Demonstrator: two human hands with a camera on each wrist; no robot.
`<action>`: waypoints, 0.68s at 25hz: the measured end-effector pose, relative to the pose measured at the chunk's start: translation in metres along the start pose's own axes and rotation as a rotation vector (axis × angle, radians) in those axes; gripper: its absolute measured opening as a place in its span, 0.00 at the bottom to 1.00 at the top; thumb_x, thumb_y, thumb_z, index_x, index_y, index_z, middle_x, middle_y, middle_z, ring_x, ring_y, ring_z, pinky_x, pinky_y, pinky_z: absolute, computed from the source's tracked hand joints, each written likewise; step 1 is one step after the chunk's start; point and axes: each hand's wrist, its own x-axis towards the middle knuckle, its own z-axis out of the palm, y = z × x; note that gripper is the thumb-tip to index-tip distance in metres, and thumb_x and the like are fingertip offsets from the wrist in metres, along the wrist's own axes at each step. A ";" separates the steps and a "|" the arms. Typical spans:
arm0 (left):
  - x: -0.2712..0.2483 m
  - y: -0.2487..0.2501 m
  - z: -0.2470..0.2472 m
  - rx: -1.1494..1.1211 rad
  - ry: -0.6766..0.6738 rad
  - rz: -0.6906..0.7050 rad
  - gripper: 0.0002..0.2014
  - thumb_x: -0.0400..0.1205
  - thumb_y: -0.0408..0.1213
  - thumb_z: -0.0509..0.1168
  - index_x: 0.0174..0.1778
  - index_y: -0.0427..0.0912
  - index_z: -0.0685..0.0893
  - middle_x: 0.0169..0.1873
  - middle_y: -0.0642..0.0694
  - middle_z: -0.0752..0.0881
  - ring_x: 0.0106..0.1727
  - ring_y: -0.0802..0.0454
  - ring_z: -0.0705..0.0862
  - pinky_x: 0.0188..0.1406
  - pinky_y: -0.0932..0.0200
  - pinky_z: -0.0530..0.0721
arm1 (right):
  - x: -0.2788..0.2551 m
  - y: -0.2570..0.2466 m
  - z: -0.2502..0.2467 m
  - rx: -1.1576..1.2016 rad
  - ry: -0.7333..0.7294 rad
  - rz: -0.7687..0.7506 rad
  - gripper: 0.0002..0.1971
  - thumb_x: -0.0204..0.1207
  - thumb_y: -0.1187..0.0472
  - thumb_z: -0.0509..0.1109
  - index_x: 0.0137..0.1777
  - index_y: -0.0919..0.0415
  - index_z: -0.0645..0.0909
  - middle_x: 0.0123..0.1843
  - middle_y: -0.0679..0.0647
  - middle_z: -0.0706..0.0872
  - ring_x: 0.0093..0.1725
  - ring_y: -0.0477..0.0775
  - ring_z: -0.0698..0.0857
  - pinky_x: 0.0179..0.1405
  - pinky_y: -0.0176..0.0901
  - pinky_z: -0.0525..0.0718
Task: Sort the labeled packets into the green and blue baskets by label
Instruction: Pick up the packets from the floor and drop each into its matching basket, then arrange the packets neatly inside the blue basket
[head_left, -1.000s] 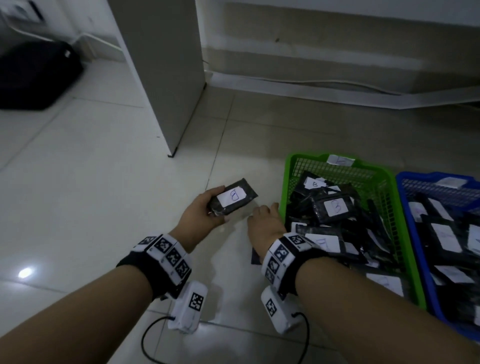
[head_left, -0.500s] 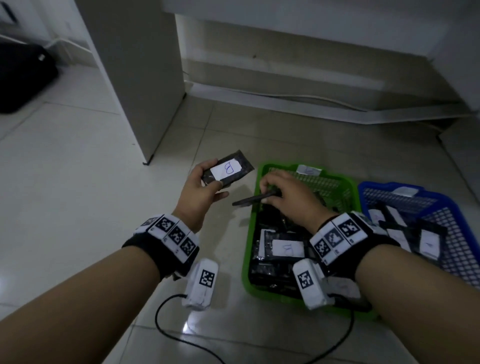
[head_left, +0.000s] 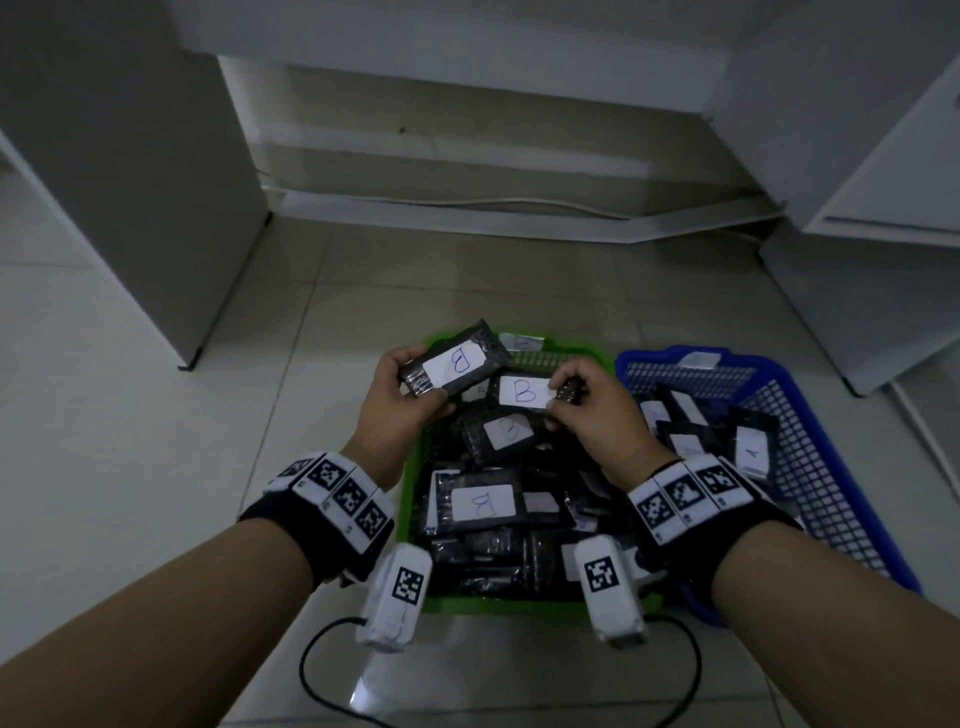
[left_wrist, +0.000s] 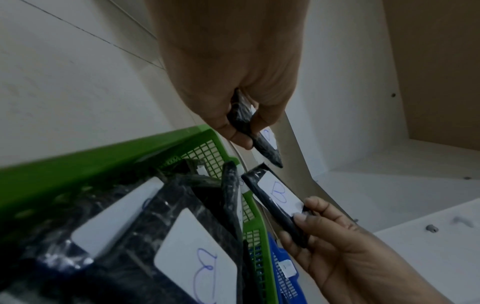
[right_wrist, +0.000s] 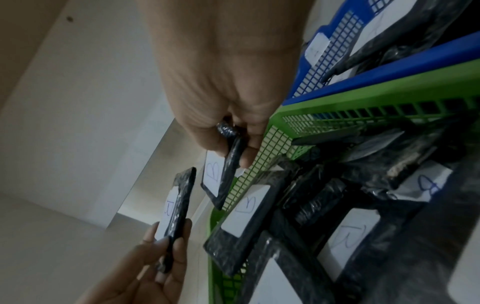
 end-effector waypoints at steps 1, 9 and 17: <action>0.001 -0.002 0.005 0.003 -0.006 -0.001 0.25 0.75 0.18 0.66 0.66 0.40 0.73 0.54 0.47 0.81 0.53 0.47 0.85 0.46 0.57 0.89 | 0.001 0.003 -0.005 0.062 0.038 0.057 0.15 0.73 0.76 0.68 0.43 0.53 0.75 0.54 0.58 0.82 0.45 0.63 0.87 0.44 0.62 0.88; 0.017 -0.020 0.028 0.929 -0.048 0.096 0.29 0.74 0.41 0.74 0.71 0.42 0.76 0.65 0.40 0.76 0.63 0.45 0.79 0.66 0.56 0.75 | -0.003 0.027 -0.033 0.056 0.154 0.322 0.09 0.78 0.69 0.68 0.54 0.62 0.74 0.54 0.64 0.84 0.27 0.54 0.84 0.31 0.43 0.85; 0.018 -0.021 0.030 1.217 -0.381 0.169 0.18 0.83 0.42 0.63 0.69 0.44 0.79 0.65 0.42 0.76 0.64 0.46 0.77 0.65 0.57 0.73 | -0.013 0.042 -0.028 -0.531 -0.120 0.234 0.19 0.78 0.66 0.68 0.69 0.59 0.79 0.73 0.58 0.77 0.69 0.56 0.79 0.71 0.42 0.74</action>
